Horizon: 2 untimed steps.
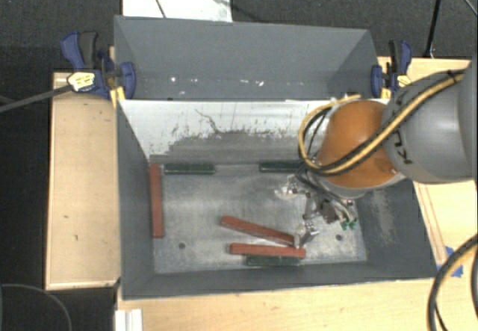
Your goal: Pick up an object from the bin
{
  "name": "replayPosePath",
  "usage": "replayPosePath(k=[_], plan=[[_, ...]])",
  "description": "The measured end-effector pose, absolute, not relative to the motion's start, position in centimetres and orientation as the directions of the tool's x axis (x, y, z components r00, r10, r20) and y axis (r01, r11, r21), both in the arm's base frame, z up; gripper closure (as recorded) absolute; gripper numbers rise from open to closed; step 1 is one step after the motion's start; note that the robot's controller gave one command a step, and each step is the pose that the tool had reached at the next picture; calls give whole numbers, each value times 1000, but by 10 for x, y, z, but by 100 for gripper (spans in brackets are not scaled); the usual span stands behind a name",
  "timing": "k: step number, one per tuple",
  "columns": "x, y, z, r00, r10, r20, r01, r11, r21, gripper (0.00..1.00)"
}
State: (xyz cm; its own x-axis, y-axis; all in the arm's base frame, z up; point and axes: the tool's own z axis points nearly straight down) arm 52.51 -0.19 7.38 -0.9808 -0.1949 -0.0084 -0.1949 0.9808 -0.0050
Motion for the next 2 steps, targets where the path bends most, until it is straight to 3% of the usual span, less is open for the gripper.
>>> replayPosePath(k=[1, 2], plan=[[513, 22, 74, -984, -177, -14, -177, 984, -1, 0], [526, 62, 75, -987, -159, -10, -159, 987, 0, 100]])
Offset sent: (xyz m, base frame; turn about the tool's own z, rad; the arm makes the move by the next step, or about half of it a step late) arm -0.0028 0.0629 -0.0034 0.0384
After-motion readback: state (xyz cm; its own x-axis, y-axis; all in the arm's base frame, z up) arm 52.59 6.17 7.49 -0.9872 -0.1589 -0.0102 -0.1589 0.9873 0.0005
